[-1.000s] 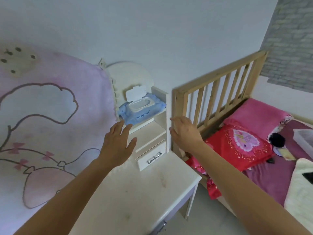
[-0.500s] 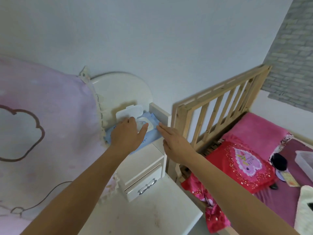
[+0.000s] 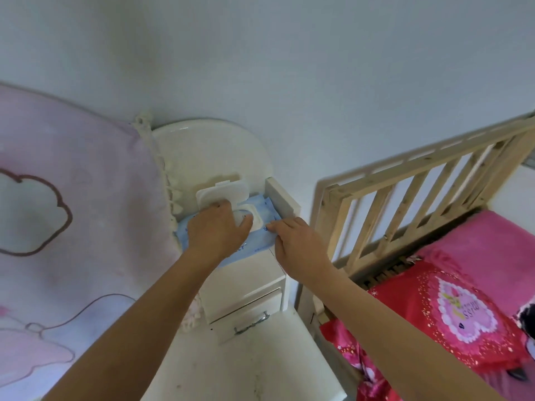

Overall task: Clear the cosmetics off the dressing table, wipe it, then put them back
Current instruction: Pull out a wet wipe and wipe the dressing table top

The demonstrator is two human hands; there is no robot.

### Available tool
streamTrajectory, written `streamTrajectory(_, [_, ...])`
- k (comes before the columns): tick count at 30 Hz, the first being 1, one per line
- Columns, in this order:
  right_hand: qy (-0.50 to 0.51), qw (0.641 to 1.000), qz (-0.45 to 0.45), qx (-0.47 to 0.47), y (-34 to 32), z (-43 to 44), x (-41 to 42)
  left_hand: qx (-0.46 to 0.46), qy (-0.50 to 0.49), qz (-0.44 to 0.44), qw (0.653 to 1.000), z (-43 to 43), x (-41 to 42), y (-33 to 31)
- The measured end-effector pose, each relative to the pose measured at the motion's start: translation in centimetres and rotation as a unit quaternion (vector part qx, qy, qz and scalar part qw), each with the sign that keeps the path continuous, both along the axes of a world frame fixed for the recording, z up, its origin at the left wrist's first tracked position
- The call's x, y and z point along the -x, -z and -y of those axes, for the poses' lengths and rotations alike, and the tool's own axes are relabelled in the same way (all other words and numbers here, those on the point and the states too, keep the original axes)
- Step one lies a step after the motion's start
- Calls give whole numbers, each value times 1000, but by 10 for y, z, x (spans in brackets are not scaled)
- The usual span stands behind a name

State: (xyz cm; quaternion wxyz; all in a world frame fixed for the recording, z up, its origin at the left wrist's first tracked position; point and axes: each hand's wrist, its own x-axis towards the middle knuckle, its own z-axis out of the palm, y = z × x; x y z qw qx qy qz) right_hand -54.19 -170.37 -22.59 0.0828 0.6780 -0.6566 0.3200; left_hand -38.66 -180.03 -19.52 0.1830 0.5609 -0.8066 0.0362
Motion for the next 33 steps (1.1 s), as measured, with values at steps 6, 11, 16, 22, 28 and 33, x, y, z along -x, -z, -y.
streamTrajectory(6, [-20, 999, 19, -31, -7, 7, 11, -37, -17, -119, 992, 0, -10, -6])
streamTrajectory(11, [15, 999, 33, -7, -8, 10, 4, -25, -27, -266, 963, -9, -41, -2])
streamTrajectory(16, [23, 999, -18, -29, -15, 16, -7, 12, -53, -241, 969, -9, -61, 5])
streamTrajectory(22, [-51, 992, 76, -87, -34, 31, -11, -12, -52, -273, 960, -19, -76, 24])
streamTrajectory(28, [-145, 971, -74, -174, -61, 55, -25, -12, -63, -313, 947, -24, -74, 29])
streamTrajectory(33, [-174, 956, -114, -209, -79, 67, -31, -14, -60, -290, 955, -28, -73, 31])
